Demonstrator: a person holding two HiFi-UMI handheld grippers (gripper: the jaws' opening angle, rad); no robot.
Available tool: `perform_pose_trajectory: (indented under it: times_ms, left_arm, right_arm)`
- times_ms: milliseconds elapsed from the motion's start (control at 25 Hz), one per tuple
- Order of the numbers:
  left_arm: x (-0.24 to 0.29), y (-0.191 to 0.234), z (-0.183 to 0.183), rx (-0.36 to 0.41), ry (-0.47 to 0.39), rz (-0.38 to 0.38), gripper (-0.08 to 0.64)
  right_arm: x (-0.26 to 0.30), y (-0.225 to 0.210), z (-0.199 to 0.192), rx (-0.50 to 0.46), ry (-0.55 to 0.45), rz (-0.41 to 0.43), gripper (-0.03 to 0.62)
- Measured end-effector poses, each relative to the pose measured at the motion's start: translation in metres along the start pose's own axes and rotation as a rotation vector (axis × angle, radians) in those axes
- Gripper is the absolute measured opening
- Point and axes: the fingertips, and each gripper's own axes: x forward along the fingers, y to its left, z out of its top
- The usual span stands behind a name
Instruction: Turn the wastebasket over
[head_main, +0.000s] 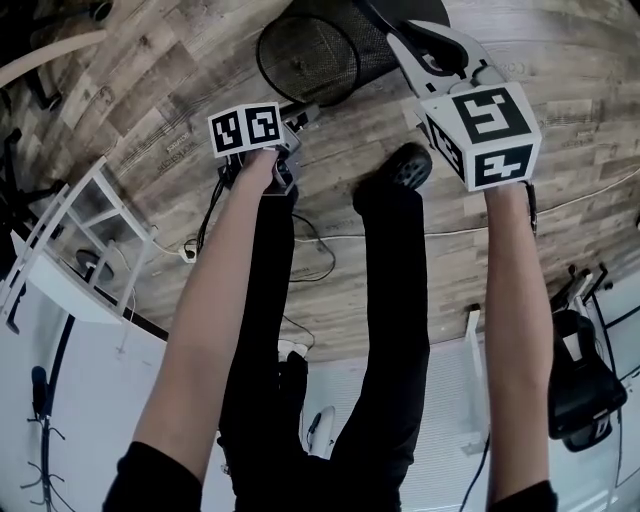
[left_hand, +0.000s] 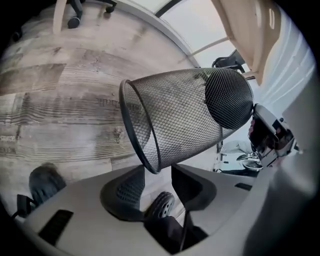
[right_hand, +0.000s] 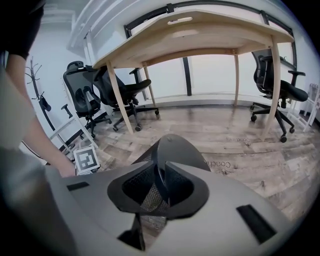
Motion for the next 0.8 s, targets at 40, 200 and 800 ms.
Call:
perform_pose_trajectory:
  times_ms: [40,200,800]
  left_arm:
    - [-0.001,0.001,0.001,-0.011,-0.006,0.001,0.179]
    - [-0.009,0.005,-0.003,-0.052,-0.008,0.009,0.184]
    - [-0.088,-0.123,0.088,0.079,-0.336,-0.272,0.306]
  right_arm:
    - [0.000,0.004,0.000,-0.009,-0.001,0.003,0.087]
    - [0.000,0.007,-0.004,-0.005,-0.001,0.002,0.086]
    - [0.010,0.040,0.008,0.020,-0.022,0.059,0.078]
